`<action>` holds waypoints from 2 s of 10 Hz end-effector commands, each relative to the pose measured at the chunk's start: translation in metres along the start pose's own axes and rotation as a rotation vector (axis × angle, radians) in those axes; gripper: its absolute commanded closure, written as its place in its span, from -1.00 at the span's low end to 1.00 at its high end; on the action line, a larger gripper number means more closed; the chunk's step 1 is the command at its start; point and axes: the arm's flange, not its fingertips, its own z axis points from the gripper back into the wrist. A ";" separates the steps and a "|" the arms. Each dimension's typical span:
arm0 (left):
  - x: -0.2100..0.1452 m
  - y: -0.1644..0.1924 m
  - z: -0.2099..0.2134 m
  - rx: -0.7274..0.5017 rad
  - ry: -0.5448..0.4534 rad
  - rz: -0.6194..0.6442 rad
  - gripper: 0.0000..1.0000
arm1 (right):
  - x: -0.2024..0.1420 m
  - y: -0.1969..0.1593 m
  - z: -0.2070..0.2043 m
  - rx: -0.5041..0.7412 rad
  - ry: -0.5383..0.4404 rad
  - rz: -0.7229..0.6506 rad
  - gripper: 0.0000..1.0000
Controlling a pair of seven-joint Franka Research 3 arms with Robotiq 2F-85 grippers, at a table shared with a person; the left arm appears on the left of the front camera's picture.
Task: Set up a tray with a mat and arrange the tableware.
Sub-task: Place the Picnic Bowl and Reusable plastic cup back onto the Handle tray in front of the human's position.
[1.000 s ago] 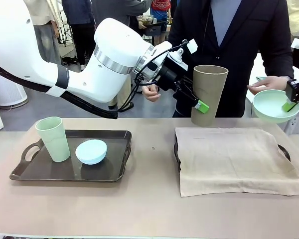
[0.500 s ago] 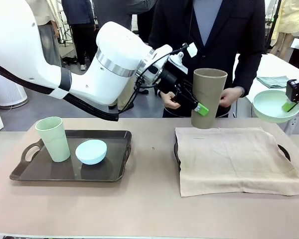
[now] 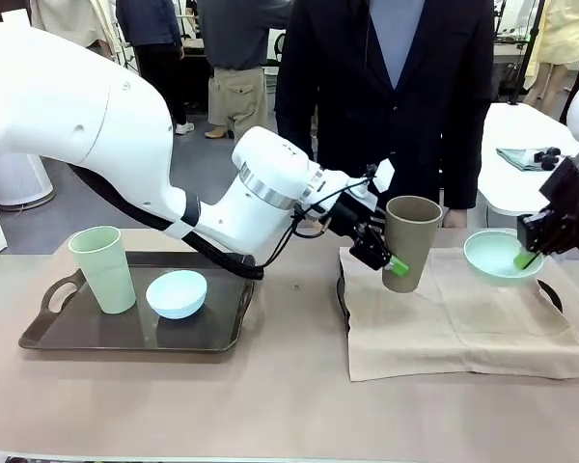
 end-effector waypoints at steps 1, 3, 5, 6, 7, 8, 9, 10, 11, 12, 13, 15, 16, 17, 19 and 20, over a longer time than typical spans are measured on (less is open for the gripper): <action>-0.009 0.000 -0.008 -0.008 0.002 -0.015 -0.68 | 0.000 -0.003 -0.015 0.003 0.022 -0.007 0.90; -0.019 0.001 -0.023 0.008 0.017 -0.051 -0.68 | 0.004 -0.010 -0.040 0.003 0.067 0.018 0.90; -0.023 0.005 -0.027 0.013 0.013 -0.085 -0.68 | 0.009 -0.022 -0.056 0.003 0.078 0.014 0.90; -0.025 0.010 -0.029 0.018 0.026 -0.093 -0.68 | 0.015 -0.028 -0.063 -0.003 0.076 0.003 0.90; -0.031 0.013 -0.034 0.014 0.036 -0.089 -0.68 | 0.019 -0.034 -0.072 0.000 0.077 0.002 0.90; -0.036 0.015 -0.038 0.023 0.041 -0.084 -0.68 | 0.021 -0.040 -0.081 -0.008 0.074 -0.001 0.90; -0.041 0.019 -0.042 0.021 0.057 -0.085 -0.68 | 0.024 -0.046 -0.091 -0.005 0.066 -0.001 0.90; -0.045 0.023 -0.047 0.009 0.068 -0.079 -0.68 | 0.026 -0.048 -0.096 -0.001 0.056 0.003 0.90; -0.049 0.025 -0.051 -0.003 0.066 -0.075 -0.68 | 0.027 -0.050 -0.101 -0.003 0.048 0.010 0.90; -0.049 0.027 -0.053 -0.007 0.067 -0.076 -0.68 | 0.028 -0.052 -0.104 -0.003 0.039 0.019 0.78; -0.049 0.026 -0.052 -0.012 0.066 -0.077 -1.00 | 0.028 -0.052 -0.106 0.000 0.049 0.026 -0.30; -0.047 0.024 -0.048 -0.009 0.058 -0.071 -1.00 | 0.028 -0.052 -0.103 0.006 0.055 0.020 -1.00; -0.046 0.023 -0.044 -0.009 0.055 -0.067 -1.00 | 0.026 -0.050 -0.096 0.005 0.067 0.022 -0.82; -0.045 0.021 -0.040 -0.015 0.056 -0.061 -1.00 | 0.024 -0.049 -0.087 -0.016 0.072 0.023 -1.00; -0.048 0.012 -0.027 -0.012 0.062 -0.042 -1.00 | 0.013 -0.050 -0.067 -0.052 0.085 0.032 -1.00; -0.051 0.008 -0.019 -0.010 0.073 -0.039 -1.00 | 0.007 -0.049 -0.056 -0.048 0.090 0.047 -0.62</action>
